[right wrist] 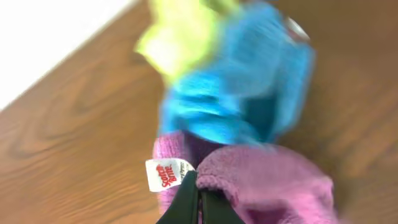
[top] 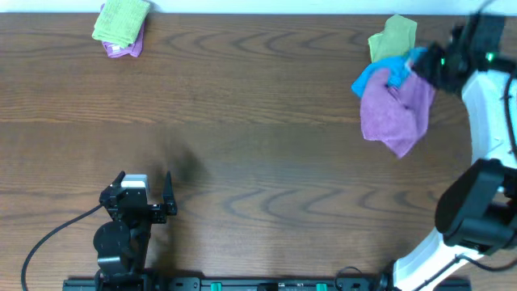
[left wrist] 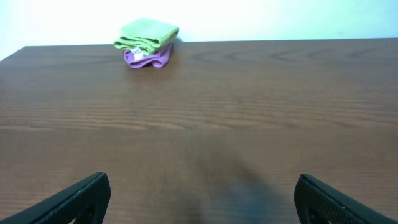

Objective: Fold the cloth
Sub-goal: 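Grasp the purple cloth corner with the right gripper and lift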

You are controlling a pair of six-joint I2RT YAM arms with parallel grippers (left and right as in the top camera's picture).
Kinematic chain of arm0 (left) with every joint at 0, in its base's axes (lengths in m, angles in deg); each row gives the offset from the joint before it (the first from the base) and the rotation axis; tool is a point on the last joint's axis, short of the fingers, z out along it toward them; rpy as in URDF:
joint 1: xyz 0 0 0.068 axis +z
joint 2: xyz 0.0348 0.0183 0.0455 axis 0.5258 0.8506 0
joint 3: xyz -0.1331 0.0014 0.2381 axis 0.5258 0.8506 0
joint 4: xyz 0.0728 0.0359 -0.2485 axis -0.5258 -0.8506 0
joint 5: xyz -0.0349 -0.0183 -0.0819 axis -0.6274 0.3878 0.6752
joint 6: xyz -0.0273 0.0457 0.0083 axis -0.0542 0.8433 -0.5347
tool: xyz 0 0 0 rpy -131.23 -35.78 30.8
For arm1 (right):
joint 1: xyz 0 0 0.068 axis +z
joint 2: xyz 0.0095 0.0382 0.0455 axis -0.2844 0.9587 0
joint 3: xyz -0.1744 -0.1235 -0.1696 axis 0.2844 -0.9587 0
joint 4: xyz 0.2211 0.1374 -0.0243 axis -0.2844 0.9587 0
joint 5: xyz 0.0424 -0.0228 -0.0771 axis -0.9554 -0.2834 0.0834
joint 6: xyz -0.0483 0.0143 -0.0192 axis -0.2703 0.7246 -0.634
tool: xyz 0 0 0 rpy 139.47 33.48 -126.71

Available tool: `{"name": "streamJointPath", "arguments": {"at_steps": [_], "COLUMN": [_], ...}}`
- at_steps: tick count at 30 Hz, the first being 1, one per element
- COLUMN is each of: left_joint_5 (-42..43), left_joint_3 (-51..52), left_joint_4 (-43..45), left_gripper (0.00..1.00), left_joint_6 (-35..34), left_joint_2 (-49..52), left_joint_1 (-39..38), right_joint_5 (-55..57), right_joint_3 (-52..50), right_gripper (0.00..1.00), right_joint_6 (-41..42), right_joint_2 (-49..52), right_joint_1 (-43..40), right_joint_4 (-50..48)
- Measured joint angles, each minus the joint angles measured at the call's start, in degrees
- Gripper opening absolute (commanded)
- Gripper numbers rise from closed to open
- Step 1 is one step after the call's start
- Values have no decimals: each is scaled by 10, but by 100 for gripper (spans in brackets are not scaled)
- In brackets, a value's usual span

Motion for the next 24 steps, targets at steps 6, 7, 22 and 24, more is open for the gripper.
{"name": "streamJointPath", "arguments": {"at_steps": [6,7,22,24], "left_joint_5": [0,0,0,0], "left_joint_3": [0,0,0,0], "left_joint_4": [0,0,0,0], "left_gripper": [96,96,95,96], "left_joint_6": [-1,-1,-1,-1], "left_joint_2": [0,0,0,0], "left_joint_1": [0,0,0,0], "right_joint_5": [-9,-12,-27,-11], "right_joint_3": [140,150,162,162], "right_gripper": [1,1,1,1], "right_joint_6": [-45,-49,-129,-129], "right_joint_2": [-8,-9,-12,-12], "right_joint_1": [113,133,490,480], "right_joint_4": [54,61,194,191]}}
